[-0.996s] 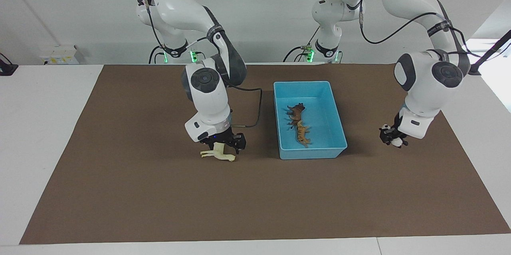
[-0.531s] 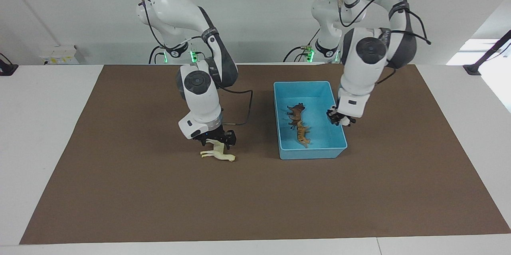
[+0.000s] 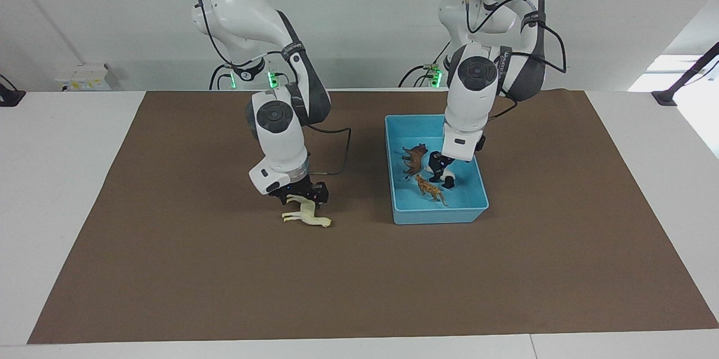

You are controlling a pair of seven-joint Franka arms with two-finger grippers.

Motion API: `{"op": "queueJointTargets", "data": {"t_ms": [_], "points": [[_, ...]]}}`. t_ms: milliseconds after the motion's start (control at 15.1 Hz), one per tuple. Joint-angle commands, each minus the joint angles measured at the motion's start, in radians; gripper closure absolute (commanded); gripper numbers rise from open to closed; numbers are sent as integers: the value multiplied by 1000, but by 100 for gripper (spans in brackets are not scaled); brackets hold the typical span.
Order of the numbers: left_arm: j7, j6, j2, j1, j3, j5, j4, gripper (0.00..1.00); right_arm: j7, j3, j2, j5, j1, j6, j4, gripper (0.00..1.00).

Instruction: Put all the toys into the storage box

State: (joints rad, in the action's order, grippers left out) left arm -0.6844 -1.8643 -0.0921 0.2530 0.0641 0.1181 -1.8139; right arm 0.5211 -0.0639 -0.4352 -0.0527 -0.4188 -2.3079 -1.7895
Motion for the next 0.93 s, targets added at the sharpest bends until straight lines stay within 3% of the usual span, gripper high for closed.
{"op": "queueJointTargets", "data": {"t_ms": [0,398,465,531,598,730,863], "points": [[188,153,37,-78,-1,-15,76,0,-16,4,-20,22,-5,-53,-19,0],[408,326,158,-123,-7,-18,52,0,-18,4,-17,43,-6,-109,-63,1],[422,321,172,-124,-7,-21,32,0,-18,3,-14,43,-6,-140,-83,16],[424,321,169,-136,-3,-24,33,0,-15,4,-13,43,-6,-155,-97,53],[430,318,169,-167,0,-62,34,0,-7,4,-13,43,-6,-156,-99,100],[474,210,161,-176,-4,-113,25,0,-6,4,-11,43,-8,-154,-97,100],[479,246,99,-181,-7,-112,104,0,-10,4,-13,43,-8,-142,-88,100]]}}
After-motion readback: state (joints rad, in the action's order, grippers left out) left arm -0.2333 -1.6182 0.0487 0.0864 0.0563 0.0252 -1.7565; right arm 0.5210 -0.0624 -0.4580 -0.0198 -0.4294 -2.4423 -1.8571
